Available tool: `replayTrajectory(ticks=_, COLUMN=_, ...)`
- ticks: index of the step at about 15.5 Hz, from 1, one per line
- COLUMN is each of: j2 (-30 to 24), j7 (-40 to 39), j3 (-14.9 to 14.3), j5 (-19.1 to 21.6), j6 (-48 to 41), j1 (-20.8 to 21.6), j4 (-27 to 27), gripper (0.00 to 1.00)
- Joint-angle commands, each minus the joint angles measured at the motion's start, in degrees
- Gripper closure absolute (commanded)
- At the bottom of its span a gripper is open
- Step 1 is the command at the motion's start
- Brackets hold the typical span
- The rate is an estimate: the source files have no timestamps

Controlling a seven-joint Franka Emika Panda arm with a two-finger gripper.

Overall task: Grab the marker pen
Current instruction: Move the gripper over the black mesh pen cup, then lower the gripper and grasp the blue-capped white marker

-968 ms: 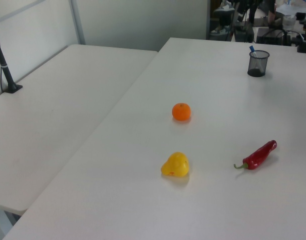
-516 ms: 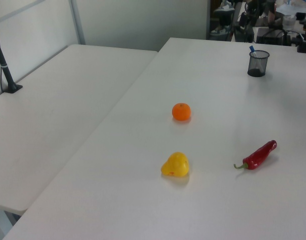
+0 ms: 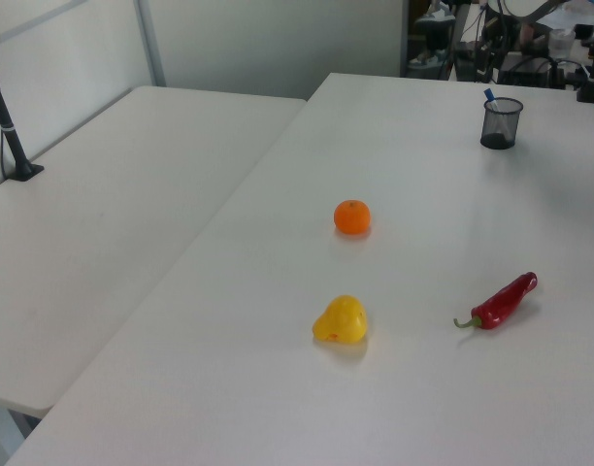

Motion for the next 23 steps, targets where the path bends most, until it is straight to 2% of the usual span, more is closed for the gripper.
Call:
replayTrajectory(ticks=1, j2=0.99, j7=-1.59, j3=-0.44, j5=-0.76, j6=4.36, j1=-0.60, j4=-1.76, gripper=0.43)
replayTrajectory(ticks=8, j2=4.33, j7=-3.08, j3=-0.44, j5=-0.85, j6=8.93, j1=-2.01, j4=-2.29, gripper=0.43)
replayTrajectory(ticks=15, j2=5.48, j7=-4.57, j3=-0.53, j5=-1.02, j6=9.38, j1=-2.36, j4=-2.29, gripper=0.44)
replayTrajectory(ticks=20, j2=6.00, j7=-5.11, j3=-0.53, j5=-1.02, j6=9.46, j1=-2.98, j4=-2.38, gripper=0.62)
replayTrajectory(ticks=21, j2=6.00, j7=-5.11, j3=-0.53, j5=-1.02, j6=9.38, j1=-2.98, j4=-2.29, gripper=0.69)
replayTrajectory(ticks=23, j2=6.00, j7=-5.11, j3=-0.53, j5=-1.02, j6=9.38, j1=-2.98, j4=-2.29, gripper=0.91)
